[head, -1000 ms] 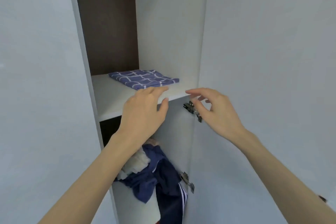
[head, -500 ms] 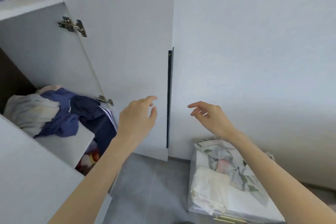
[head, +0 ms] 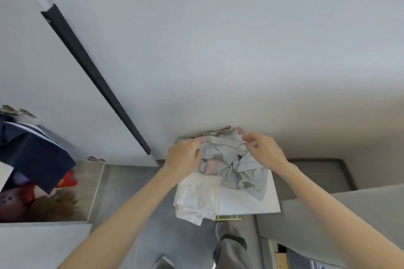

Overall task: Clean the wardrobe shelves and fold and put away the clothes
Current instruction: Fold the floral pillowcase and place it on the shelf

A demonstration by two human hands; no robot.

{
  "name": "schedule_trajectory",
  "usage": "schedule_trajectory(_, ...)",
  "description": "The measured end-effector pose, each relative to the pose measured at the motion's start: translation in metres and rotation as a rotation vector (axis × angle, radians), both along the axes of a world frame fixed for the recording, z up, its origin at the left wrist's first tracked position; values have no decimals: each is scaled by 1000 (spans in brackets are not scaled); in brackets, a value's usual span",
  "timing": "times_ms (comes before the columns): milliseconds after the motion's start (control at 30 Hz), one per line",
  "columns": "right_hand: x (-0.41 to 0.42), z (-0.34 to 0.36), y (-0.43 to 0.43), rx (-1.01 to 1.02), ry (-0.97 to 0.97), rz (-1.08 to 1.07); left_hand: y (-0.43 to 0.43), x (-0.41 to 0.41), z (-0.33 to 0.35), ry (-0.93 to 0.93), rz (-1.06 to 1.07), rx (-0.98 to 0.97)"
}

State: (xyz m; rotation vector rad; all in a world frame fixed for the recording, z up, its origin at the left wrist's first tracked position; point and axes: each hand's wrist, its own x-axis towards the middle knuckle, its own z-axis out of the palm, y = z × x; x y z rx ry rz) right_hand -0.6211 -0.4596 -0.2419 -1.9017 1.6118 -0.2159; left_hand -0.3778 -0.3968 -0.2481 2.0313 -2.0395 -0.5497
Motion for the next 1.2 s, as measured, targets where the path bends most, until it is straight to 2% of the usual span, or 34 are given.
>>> schedule_trajectory(233, -40, -103, -94, 147, 104, 114, -77, -44, -111, -117, 99, 241)
schedule_trajectory(367, -35, -168, -120, 216, 68, 176, -97, -55, -172, -155, 111, 331)
schedule_trajectory(600, -23, -263, -144, 345, 86, 249, -119, -68, -251, -93, 109, 389)
schedule_trajectory(733, -20, -285, -145, 304, 71, 231, -117, -78, -264, -42, 125, 427)
schedule_trajectory(867, -21, -264, -141, 244, -63, 235, -115, -85, -254, -17, 125, 362)
schedule_trajectory(1067, -9, -168, -147, 15, -277, 345, -132, -81, -199, 137, 177, 174)
schedule_trajectory(1200, 1, -96, -159, -139, -385, 389, -150, -65, -144, 149, 192, 14)
